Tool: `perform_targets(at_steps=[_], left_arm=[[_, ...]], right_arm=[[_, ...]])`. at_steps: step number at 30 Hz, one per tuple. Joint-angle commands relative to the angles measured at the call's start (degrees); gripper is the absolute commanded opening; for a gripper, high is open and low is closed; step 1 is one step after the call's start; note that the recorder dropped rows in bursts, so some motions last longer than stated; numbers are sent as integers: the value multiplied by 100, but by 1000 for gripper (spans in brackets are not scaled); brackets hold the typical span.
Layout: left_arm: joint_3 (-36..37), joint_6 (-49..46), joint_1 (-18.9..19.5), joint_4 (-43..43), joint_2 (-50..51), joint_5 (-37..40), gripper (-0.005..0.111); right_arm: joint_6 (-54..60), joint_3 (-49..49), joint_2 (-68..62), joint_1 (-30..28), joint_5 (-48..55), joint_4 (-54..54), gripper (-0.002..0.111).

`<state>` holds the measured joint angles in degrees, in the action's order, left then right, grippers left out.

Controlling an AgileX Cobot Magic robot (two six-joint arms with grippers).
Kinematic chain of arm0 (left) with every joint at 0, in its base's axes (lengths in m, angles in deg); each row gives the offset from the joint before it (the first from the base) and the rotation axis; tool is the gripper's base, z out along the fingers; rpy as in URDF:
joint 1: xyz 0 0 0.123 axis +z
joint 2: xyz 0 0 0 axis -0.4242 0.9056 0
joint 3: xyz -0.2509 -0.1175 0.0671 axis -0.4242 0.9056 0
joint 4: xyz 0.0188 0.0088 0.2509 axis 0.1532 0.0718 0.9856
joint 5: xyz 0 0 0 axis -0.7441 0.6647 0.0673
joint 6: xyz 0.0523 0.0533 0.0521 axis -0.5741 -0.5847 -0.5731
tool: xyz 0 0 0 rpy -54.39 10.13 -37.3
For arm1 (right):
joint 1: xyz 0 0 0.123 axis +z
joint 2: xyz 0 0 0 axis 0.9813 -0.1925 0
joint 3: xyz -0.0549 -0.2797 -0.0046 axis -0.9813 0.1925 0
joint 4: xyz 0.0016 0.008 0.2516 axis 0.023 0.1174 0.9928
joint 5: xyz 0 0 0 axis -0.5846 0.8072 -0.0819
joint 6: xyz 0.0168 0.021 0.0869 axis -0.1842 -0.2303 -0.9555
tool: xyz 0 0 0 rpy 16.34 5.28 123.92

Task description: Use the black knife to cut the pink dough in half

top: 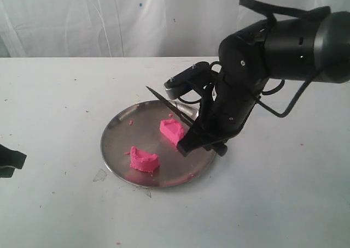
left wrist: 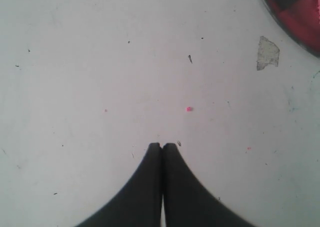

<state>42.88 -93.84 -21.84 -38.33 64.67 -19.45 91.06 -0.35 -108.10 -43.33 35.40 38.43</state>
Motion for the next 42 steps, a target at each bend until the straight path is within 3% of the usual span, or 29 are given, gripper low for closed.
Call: perform_targets(at_steps=[1,9,15,27,38,42], left_arm=[[20,-17,6,-83,-52,133,0],[20,-17,6,-647,-52,273,0],[20,-99,6,-1312,-52,349,0],[20,-1880,6,-2984,-52,504,0],[20,-1929,6,-3053,-52,519,0],[20,-1938,6,-3103,-52,519,0]], right_arm=[[117,-39,384,-16,-3,9,0],[-138,59,643,-57,-361,-674,0],[-313,179,222,-397,-985,-556,0],[49,-826,-1132,-733,-730,48,0],[383,-1627,-2037,-831,-258,602,0],[900,-1640,-2137,-831,-201,1106,8]])
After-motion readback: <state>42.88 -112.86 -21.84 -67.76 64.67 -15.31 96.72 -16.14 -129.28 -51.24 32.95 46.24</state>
